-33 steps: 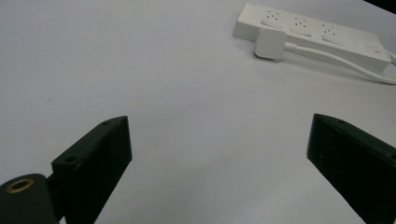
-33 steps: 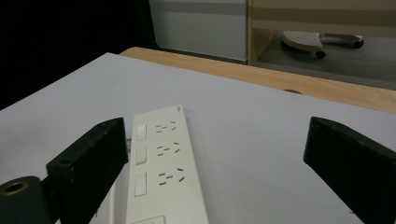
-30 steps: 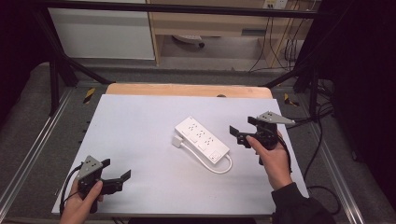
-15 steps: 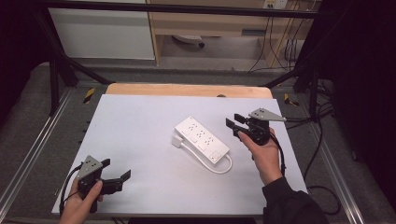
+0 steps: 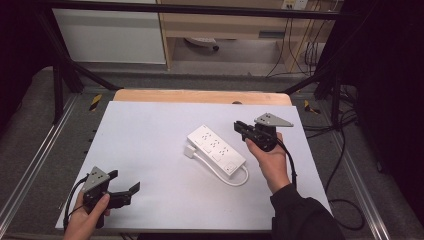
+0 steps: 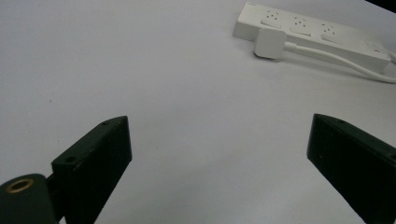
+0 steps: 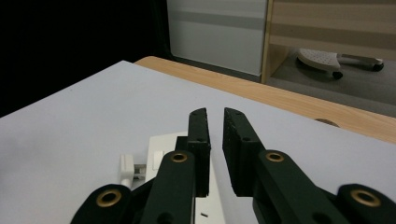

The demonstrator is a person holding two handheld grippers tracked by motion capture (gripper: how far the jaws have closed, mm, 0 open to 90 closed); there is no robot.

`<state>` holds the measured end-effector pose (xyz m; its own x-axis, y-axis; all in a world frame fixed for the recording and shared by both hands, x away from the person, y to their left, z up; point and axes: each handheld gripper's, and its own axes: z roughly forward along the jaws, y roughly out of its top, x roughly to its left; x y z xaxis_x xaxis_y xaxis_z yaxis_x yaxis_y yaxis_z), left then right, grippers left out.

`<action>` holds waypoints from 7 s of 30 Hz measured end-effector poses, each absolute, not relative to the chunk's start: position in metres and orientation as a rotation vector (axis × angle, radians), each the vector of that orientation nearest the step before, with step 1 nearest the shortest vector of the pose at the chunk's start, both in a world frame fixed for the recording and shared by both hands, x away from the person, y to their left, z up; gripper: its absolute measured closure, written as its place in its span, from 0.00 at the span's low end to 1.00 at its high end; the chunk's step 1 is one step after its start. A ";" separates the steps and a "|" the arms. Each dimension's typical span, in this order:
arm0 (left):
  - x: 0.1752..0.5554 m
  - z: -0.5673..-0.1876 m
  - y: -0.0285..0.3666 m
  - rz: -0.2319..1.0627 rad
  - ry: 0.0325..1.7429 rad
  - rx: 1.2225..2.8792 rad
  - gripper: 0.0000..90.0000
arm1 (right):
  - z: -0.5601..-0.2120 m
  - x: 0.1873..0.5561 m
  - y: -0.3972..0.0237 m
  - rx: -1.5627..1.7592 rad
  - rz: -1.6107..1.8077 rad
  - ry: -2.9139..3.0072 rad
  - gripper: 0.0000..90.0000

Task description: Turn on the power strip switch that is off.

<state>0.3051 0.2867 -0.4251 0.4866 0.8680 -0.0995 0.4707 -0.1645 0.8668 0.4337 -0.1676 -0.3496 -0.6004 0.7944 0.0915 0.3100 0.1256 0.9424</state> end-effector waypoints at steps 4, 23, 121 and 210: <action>0.305 -0.425 0.287 0.538 1.128 1.805 0.07 | -0.350 0.437 -0.161 1.057 1.491 1.975 0.96; 0.305 -0.426 0.288 0.537 1.131 1.807 0.07 | -0.361 0.447 -0.142 1.045 1.501 2.012 1.00; 0.307 -0.429 0.291 0.528 1.156 1.823 0.07 | -0.442 0.451 -0.094 1.201 1.362 2.253 1.00; 0.307 -0.429 0.290 0.524 1.147 1.826 0.07 | -0.447 0.450 -0.092 1.192 1.329 2.243 1.00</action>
<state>0.3067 0.2903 -0.4290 0.4819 0.8704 -0.1009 0.4943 -0.1750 0.8515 0.4499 -0.0923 -0.4470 -0.6233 0.7641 0.1665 0.5129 0.2387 0.8246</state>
